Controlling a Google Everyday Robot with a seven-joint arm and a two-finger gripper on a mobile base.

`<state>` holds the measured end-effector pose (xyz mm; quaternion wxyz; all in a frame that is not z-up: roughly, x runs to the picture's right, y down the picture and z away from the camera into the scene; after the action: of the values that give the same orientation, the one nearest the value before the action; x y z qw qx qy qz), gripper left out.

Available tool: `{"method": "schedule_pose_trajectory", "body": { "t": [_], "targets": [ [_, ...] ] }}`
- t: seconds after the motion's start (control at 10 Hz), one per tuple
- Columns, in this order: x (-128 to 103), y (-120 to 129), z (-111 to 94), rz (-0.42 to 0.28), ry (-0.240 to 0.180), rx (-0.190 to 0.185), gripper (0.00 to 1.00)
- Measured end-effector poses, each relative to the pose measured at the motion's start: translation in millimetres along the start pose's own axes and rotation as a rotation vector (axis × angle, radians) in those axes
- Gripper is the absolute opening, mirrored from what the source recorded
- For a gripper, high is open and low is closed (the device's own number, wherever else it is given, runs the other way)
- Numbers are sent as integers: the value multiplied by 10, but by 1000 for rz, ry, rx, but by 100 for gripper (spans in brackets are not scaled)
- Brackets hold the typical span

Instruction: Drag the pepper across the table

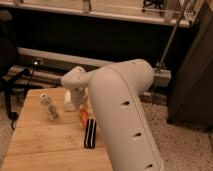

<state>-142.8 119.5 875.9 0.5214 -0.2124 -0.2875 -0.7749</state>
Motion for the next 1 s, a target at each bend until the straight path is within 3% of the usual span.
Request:
{"method": "schedule_pose_trajectory", "body": {
  "t": [0.2,0.5,0.7,1.0],
  "targets": [
    [-64,-15,72,-56,-6,-40,5],
    [-115,-108,168,-100,-16,-58,5],
    [-163,-249,187,-138,-22,-35,5],
    [-291,-564,127,-220,-23,34,5]
  ]
}}
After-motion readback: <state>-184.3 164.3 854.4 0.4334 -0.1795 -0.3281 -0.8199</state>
